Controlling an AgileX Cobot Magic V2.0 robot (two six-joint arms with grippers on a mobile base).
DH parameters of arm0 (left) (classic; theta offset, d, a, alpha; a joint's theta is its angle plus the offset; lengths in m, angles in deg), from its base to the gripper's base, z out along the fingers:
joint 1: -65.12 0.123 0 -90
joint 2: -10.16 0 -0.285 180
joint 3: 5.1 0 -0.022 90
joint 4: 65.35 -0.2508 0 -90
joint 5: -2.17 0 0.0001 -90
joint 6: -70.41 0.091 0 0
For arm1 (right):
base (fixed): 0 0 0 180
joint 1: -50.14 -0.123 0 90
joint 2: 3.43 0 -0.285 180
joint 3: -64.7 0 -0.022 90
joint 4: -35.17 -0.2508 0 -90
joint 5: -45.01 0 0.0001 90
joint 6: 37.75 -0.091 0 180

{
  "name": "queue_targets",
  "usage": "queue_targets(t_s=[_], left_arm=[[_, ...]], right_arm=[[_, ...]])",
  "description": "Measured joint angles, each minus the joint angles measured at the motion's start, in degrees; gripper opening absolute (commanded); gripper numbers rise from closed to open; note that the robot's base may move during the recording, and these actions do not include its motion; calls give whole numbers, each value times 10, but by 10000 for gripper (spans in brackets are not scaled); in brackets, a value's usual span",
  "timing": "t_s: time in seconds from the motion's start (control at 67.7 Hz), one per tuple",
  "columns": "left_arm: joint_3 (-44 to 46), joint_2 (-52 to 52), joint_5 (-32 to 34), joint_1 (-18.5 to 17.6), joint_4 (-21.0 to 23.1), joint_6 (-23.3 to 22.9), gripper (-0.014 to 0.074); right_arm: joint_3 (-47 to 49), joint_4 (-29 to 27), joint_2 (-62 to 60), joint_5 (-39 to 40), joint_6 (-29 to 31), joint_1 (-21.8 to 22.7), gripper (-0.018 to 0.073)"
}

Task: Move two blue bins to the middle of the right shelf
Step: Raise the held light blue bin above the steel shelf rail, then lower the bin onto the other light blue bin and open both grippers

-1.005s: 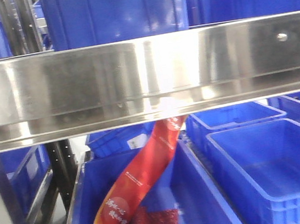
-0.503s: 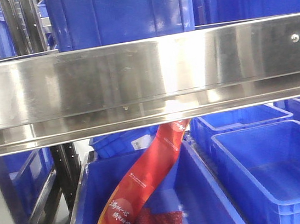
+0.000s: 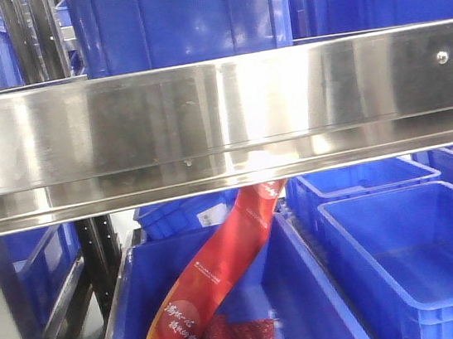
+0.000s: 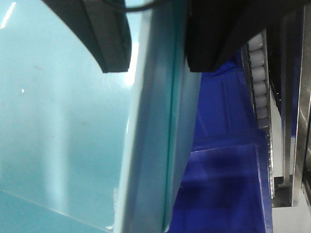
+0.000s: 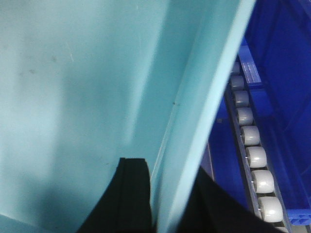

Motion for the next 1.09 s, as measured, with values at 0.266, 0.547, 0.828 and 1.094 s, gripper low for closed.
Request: queue_targets(t_s=[0.266,0.547,0.828,1.094], left_arm=[[0,0,1,0,0,0,-111],[1,12,-64,0,-5,0,-111],[1,55,-163,0,-19,-15,-111],[1,75,-182,0,-20,-32,-109]], right_arm=[[0,0,0,0,0,0,-154],[0,5,23,10,0,0,-154],[0,27,92,40,0,-1,-154],[0,40,129,47,0,-2,-154]])
